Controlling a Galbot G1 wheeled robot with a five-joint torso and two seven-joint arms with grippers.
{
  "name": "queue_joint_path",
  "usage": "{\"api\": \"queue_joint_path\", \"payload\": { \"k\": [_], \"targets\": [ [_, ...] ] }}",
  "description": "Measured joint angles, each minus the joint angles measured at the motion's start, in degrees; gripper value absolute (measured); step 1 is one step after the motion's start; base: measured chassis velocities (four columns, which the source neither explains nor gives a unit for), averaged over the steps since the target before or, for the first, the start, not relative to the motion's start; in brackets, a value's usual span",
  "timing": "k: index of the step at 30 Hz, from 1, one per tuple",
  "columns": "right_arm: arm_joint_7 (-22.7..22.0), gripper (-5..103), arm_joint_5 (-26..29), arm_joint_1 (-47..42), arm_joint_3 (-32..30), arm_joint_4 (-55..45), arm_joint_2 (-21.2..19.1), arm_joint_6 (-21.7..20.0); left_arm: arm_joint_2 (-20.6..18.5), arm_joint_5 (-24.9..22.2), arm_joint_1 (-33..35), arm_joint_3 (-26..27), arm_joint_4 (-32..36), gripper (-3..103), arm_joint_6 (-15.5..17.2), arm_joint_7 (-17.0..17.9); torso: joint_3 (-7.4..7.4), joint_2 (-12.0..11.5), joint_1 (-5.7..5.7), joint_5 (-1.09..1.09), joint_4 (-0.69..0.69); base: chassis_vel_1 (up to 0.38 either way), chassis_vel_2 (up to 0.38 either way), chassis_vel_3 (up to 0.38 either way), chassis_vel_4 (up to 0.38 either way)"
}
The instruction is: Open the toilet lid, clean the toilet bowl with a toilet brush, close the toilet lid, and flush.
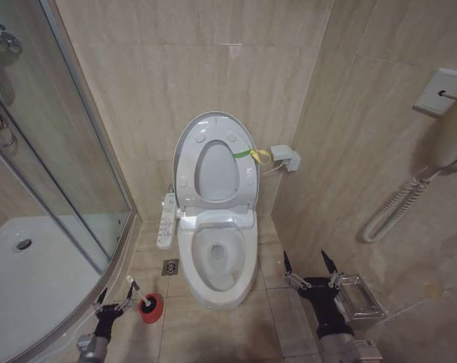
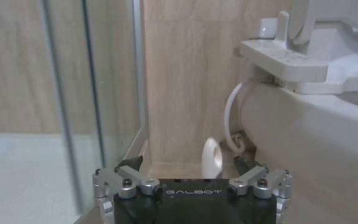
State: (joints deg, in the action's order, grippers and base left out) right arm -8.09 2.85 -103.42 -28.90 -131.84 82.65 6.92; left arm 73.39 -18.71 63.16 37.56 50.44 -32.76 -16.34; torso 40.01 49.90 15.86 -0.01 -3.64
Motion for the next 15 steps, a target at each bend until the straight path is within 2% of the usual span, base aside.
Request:
{"api": "queue_joint_path", "payload": {
  "k": [5, 15],
  "targets": [
    [0.0, 100, 0.0, 0.0, 0.0, 0.0, 0.0, 0.0, -0.2, 0.0, -4.7, -1.0, -4.3, 96, -0.9, -2.0, 0.0, 0.0, 0.0, 0.0, 0.0, 0.0, 0.0, 0.0, 0.0],
    [0.0, 100, 0.0, 0.0, 0.0, 0.0, 0.0, 0.0, 0.6, -0.1, -8.1, -1.6, -9.6, 94, -2.0, -3.8, 0.0, 0.0, 0.0, 0.0, 0.0, 0.0, 0.0, 0.0, 0.0]
  ]
}}
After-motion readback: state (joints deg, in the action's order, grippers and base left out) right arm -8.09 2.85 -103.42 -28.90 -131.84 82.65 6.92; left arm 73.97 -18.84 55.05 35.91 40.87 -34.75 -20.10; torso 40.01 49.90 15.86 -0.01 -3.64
